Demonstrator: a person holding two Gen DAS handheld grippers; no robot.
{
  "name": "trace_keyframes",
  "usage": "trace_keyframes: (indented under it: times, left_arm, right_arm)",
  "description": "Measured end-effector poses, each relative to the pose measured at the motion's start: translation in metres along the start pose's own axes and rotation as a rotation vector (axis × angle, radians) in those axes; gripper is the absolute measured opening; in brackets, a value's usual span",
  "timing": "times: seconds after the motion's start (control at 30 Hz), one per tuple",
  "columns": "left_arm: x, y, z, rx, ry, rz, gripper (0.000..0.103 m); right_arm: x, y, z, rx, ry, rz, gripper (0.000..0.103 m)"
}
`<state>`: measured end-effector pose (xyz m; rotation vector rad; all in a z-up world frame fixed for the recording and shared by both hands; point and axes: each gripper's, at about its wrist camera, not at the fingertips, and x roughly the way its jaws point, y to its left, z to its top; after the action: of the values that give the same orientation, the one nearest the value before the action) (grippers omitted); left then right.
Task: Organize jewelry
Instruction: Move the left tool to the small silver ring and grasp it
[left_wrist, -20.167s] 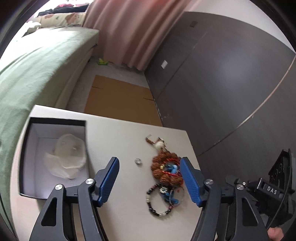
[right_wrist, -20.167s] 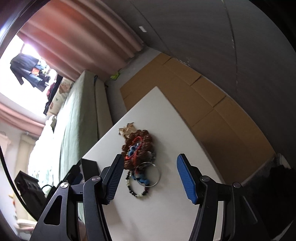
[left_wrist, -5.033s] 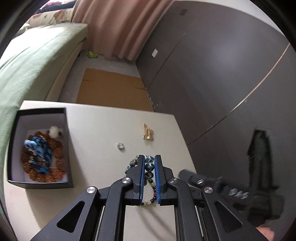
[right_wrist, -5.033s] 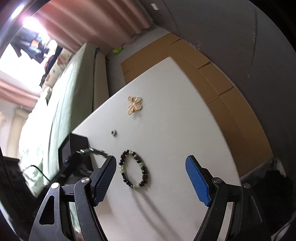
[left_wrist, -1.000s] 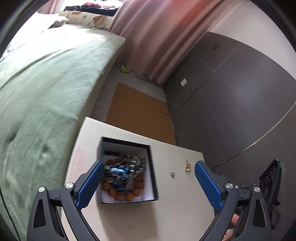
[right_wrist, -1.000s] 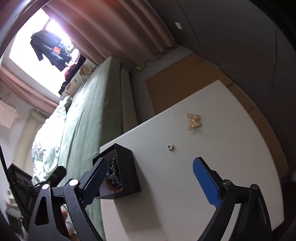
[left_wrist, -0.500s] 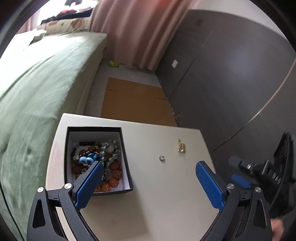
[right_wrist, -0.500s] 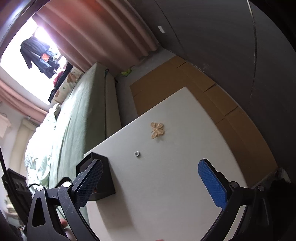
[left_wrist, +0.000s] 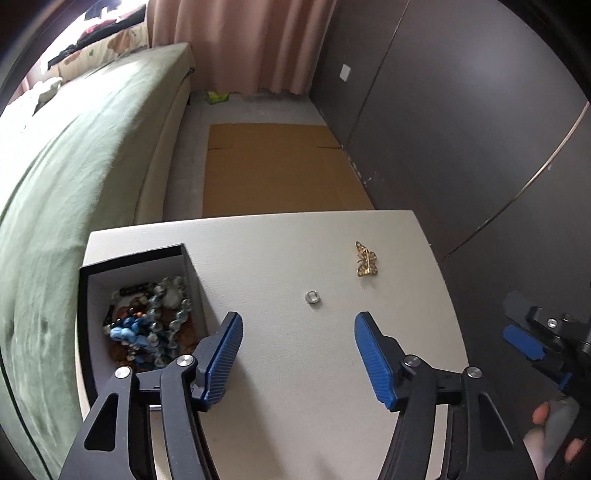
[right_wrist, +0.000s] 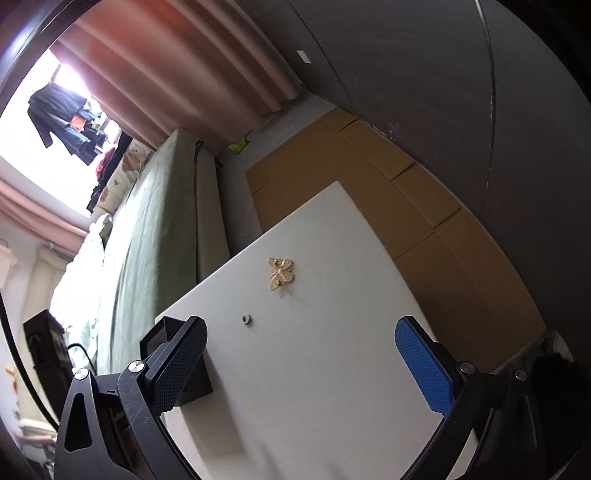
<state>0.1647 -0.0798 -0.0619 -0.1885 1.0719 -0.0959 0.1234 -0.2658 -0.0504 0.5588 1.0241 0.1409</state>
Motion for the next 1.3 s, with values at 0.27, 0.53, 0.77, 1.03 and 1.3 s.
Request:
trace_keyframes:
  times: [0.27,0.53,0.77,1.03,1.3]
  left_arm:
    - [0.034,-0.024,0.011,0.041,0.057,0.035,0.048]
    - [0.07,-0.037,0.012,0.065,0.103,0.094,0.035]
    - [0.093,-0.041,0.013,0.063,0.118,0.143,0.029]
    - [0.104,-0.044,0.011,0.072,0.112,0.175,0.013]
    - [0.069,-0.029,0.007,0.046,0.062,0.122,0.013]
  right_arm:
    - [-0.002,-0.022,0.007,0.054,-0.007,-0.025,0.103]
    - [0.002,-0.035,0.015,0.061,0.011,-0.043,0.1]
    - [0.004,-0.039,0.017,0.075,0.014,-0.047,0.1]
    - [0.005,-0.037,0.018,0.067,0.017,-0.057,0.1]
    - [0.013,-0.023,0.016,0.034,0.031,-0.061,0.099]
